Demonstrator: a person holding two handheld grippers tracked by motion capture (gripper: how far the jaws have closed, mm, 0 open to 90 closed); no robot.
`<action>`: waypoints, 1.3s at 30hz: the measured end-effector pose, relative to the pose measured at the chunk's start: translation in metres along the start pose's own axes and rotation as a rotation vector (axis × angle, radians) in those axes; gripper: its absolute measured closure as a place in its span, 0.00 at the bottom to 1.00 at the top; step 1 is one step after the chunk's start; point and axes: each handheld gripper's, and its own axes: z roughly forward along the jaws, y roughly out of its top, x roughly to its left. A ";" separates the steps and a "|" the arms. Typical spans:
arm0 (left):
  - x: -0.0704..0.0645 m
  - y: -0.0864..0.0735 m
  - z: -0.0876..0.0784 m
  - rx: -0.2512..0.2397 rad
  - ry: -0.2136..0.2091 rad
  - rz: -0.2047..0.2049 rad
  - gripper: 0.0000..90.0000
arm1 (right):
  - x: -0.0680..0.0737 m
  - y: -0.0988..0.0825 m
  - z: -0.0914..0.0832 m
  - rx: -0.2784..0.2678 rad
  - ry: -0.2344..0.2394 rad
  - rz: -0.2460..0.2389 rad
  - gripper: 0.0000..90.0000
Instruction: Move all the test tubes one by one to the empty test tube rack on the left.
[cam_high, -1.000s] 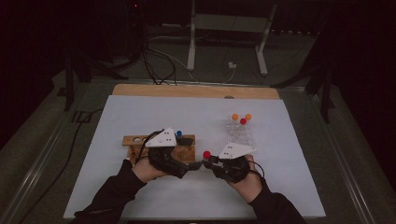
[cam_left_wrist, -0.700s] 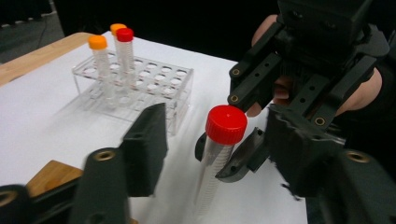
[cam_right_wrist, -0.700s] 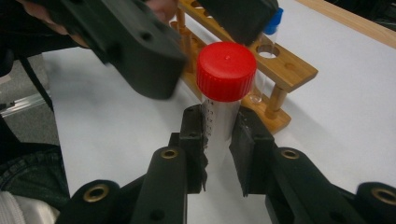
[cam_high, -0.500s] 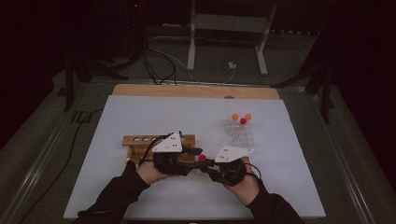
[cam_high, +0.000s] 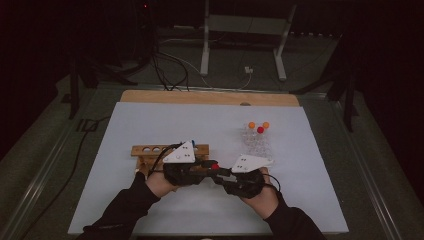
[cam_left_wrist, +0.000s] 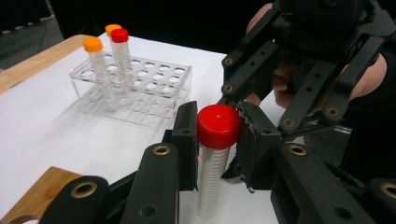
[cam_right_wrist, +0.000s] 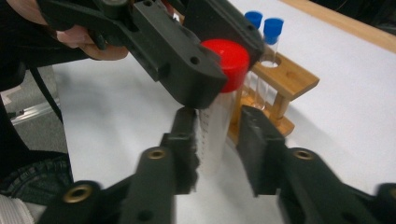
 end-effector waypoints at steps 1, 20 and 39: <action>0.000 0.001 -0.002 -0.004 0.013 0.001 0.80 | 0.000 0.000 -0.001 -0.005 -0.006 -0.003 0.65; 0.021 0.012 -0.053 -0.041 0.199 -0.004 0.80 | -0.006 0.005 -0.011 -0.078 -0.101 0.066 0.00; 0.046 0.005 -0.087 -0.078 0.394 -0.011 0.80 | -0.009 0.005 -0.017 -0.102 -0.084 0.059 0.00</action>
